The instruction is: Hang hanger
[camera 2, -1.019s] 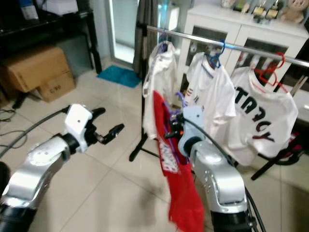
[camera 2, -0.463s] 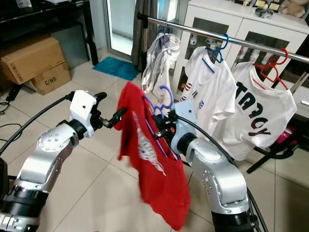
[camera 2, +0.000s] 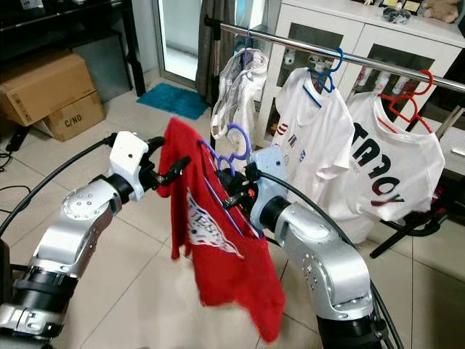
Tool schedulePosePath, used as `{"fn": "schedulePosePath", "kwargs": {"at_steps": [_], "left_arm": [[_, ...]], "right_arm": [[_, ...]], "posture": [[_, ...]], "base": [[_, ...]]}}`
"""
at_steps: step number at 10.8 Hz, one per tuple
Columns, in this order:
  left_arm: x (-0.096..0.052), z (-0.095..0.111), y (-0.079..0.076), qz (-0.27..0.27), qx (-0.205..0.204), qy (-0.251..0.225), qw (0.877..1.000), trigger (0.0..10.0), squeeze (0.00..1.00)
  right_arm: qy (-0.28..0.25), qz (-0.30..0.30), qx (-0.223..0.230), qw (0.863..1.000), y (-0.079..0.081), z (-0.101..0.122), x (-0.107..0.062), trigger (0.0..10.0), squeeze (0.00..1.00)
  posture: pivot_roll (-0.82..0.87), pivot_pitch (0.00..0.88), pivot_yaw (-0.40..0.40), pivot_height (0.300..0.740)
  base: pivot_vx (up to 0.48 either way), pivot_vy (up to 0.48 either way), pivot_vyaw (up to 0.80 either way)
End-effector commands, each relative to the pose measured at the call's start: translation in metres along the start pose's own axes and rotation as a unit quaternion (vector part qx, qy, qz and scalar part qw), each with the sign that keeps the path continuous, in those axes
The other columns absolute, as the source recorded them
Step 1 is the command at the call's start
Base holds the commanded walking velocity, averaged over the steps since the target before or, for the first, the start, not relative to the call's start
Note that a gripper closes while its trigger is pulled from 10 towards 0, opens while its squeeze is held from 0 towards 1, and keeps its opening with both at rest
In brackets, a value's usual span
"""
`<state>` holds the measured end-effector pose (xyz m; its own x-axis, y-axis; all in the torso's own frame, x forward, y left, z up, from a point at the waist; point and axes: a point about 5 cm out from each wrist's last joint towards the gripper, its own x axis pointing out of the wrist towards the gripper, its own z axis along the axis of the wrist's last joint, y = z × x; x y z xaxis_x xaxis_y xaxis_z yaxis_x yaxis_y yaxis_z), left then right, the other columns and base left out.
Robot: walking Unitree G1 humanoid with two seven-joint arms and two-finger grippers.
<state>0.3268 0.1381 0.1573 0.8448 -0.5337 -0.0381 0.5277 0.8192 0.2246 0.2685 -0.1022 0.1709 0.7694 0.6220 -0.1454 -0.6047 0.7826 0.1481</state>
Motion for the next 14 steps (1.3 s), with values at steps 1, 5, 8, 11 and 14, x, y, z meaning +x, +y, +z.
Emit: {"fn": "schedulePosePath", "kwargs": {"at_steps": [1, 5, 8, 11, 14], "left_arm": [[0.004, 0.004, -0.001, -0.008, 0.004, -0.009, 1.000, 0.0, 0.00], [0.010, 0.004, -0.015, -0.068, -0.001, -0.013, 0.998, 0.0, 0.00], [0.011, 0.003, -0.012, -0.052, 0.011, -0.005, 0.999, 0.6, 0.00], [0.012, -0.003, 0.001, -0.019, 0.021, 0.007, 1.000, 0.0, 0.00], [0.018, 0.001, -0.006, -0.067, 0.010, -0.011, 0.998, 0.2, 0.00]], "right_arm": [[-0.031, 0.010, -0.015, 0.999, 0.002, 0.013, -0.001, 0.0, 0.00], [-0.033, 0.013, -0.016, 0.999, 0.003, 0.013, -0.002, 0.0, 0.00], [-0.034, 0.020, -0.016, 0.999, 0.006, 0.013, -0.001, 0.0, 0.00], [-0.037, 0.030, -0.017, 0.999, 0.009, 0.013, 0.000, 0.0, 0.00], [-0.038, 0.032, -0.016, 0.999, 0.010, 0.013, -0.001, 0.0, 0.00]], "posture": [[-0.16, 0.000, -0.065, 0.740], [-0.16, 0.000, -0.061, 0.740], [-0.16, 0.000, -0.064, 0.740], [-0.16, 0.000, -0.066, 0.740], [-0.16, 0.000, -0.061, 0.740]], "base": [[0.000, 0.000, 0.00], [0.000, 0.000, 0.00], [0.000, 0.000, 0.00], [0.000, 0.000, 0.00], [0.000, 0.000, 0.00]]}}
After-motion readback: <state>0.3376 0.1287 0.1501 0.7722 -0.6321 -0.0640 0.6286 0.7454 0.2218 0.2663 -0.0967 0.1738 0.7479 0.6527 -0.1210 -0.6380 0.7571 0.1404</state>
